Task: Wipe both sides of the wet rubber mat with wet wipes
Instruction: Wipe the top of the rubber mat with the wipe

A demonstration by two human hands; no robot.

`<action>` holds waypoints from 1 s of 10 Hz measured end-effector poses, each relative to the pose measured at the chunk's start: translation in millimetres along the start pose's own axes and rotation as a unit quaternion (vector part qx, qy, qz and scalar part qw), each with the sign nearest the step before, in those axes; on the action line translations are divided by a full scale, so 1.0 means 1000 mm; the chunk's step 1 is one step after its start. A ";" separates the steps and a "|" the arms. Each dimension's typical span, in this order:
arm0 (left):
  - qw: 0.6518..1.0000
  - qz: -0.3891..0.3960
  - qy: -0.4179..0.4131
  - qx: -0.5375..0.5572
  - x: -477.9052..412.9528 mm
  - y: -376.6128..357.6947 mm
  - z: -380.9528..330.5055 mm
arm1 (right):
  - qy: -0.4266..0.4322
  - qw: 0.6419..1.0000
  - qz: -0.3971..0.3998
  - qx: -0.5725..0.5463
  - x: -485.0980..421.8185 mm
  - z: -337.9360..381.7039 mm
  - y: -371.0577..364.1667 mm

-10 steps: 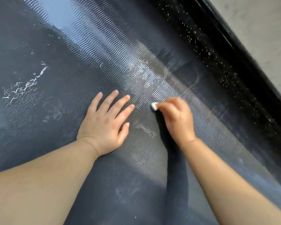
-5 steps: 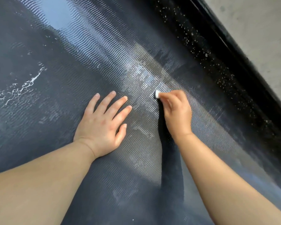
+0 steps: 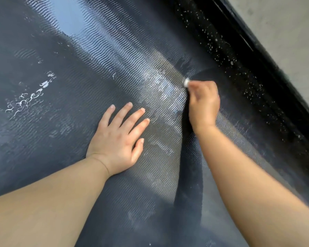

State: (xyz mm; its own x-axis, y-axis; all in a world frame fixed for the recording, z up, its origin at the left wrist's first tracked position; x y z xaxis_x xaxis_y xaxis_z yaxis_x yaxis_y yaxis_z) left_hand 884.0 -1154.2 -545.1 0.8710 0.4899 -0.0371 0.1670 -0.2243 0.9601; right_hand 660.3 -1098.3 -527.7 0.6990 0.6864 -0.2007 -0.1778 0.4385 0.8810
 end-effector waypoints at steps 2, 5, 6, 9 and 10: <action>1.000 0.003 0.000 -0.004 0.000 0.000 0.000 | 0.039 0.998 0.028 0.028 -0.018 -0.027 0.018; 1.000 0.011 0.002 -0.002 -0.001 0.002 0.000 | -0.020 0.999 -0.012 0.029 -0.009 0.004 -0.008; 1.000 0.017 0.006 -0.007 0.000 0.002 0.000 | 0.187 0.979 0.076 -0.030 0.043 0.039 -0.005; 1.000 0.011 0.004 -0.007 0.000 0.001 0.000 | -0.133 0.988 -0.060 0.058 -0.087 -0.031 -0.005; 1.000 0.011 0.004 -0.004 0.000 0.001 0.000 | -0.140 0.986 -0.070 0.058 -0.070 -0.014 -0.017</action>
State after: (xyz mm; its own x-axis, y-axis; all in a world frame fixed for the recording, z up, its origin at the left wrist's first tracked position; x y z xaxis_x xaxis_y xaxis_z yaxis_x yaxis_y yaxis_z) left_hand 884.1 -1154.6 -543.9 0.8705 0.4921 -0.0139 0.1447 -0.2286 0.9627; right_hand 605.1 -1145.2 -534.2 0.8779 0.4296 -0.2115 0.0032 0.4364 0.8998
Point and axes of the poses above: each hand's wrist, its own x-axis away from the middle knuckle, its own y-axis out of the back of the hand, z = x × y, the point moved 2 cm from there along -x, towards the middle knuckle, and after that the axes turned 4 degrees about y, right-handed, at the moved point
